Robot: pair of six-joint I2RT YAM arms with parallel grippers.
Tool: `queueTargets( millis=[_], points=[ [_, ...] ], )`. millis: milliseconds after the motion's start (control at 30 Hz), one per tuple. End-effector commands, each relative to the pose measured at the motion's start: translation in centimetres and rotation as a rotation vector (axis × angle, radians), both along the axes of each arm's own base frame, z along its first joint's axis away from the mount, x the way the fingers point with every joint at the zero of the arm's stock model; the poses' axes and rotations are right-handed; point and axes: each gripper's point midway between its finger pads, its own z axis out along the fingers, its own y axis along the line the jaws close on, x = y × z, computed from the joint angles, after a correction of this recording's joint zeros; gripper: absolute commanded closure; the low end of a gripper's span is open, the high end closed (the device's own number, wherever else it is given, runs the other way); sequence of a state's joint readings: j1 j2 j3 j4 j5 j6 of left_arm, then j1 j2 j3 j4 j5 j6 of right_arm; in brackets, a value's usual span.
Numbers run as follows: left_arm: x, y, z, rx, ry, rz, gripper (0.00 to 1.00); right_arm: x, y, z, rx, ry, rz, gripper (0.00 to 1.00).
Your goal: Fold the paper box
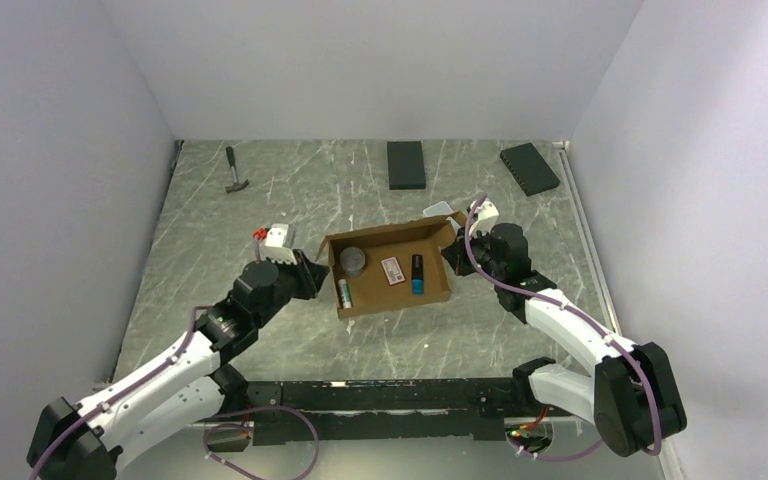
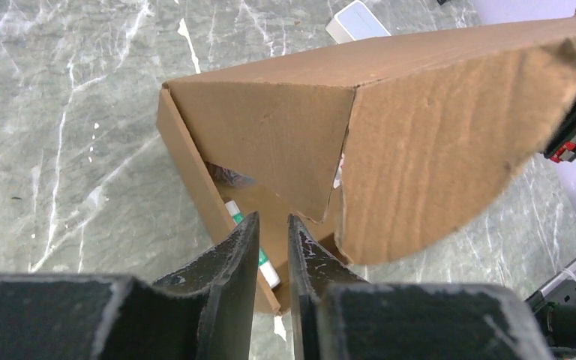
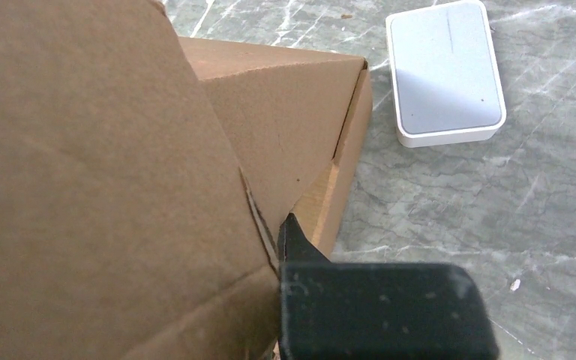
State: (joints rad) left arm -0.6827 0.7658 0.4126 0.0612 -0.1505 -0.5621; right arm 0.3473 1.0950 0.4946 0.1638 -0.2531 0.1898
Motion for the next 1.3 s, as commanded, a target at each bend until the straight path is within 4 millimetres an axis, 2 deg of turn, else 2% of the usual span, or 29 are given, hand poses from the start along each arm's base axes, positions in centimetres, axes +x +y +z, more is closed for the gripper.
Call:
queueTargets(
  millis=[0, 67, 133, 200, 267, 367, 400, 433, 533, 600, 733, 833, 1000, 1133, 1267],
  points=[
    [-1.3, 0.0, 1.3, -0.006, -0.006, -0.048, 0.74, -0.8, -0.3, -1.1, -0.017, 0.037, 0.004, 0.97],
    [-2.3, 0.1, 1.9, -0.007, -0.016, -0.082, 0.70, -0.8, -0.3, -1.0, -0.011, 0.034, 0.006, 0.97],
    [-3.2, 0.4, 3.3, -0.012, -0.053, -0.115, 0.66, -0.8, -0.2, -0.9, -0.007, 0.033, 0.008, 0.97],
    [-4.1, 1.0, 5.1, -0.020, -0.099, -0.131, 0.57, -0.8, -0.2, -0.9, -0.002, 0.032, 0.011, 0.97],
    [-5.0, 1.8, 7.7, -0.035, -0.168, -0.140, 0.42, -0.8, -0.1, -0.7, 0.002, 0.027, 0.017, 0.97],
    [-5.6, 2.8, 11.2, -0.061, -0.269, -0.124, 0.09, -0.7, -0.2, -0.4, 0.010, 0.016, 0.021, 0.97],
    [-5.7, 3.0, 12.4, -0.061, -0.307, -0.130, 0.02, -0.7, -0.2, -0.3, 0.013, 0.012, 0.024, 0.97],
    [-5.9, 3.0, 13.6, -0.047, -0.349, -0.148, 0.01, -0.7, -0.1, -0.2, 0.016, 0.008, 0.026, 0.97],
    [-5.7, 2.0, 16.8, 0.050, -0.434, -0.231, 0.00, -0.7, -0.1, -0.1, 0.022, 0.005, 0.031, 0.97],
    [-5.6, -0.1, 18.0, 0.133, -0.451, -0.358, 0.01, -0.6, -0.1, -0.1, 0.027, 0.005, 0.029, 0.97],
    [-3.8, -4.3, 17.6, 0.333, -0.420, -0.613, 0.04, -0.5, -0.2, 0.2, 0.035, -0.001, 0.024, 0.97],
    [-1.7, -6.1, 17.0, 0.458, -0.426, -0.720, 0.06, -0.4, -0.4, 0.3, 0.042, -0.007, 0.018, 0.97],
    [1.6, -9.0, 15.4, 0.568, -0.448, -0.823, 0.12, -0.2, -0.5, 0.4, 0.051, -0.006, 0.014, 0.96],
    [3.4, -10.2, 14.9, 0.617, -0.436, -0.844, 0.20, -0.2, -0.4, 0.3, 0.054, -0.002, 0.018, 0.96],
    [3.8, -10.9, 13.9, 0.640, -0.405, -0.865, 0.28, -0.1, -0.3, 0.4, 0.056, -0.003, 0.021, 0.96]
  ],
)
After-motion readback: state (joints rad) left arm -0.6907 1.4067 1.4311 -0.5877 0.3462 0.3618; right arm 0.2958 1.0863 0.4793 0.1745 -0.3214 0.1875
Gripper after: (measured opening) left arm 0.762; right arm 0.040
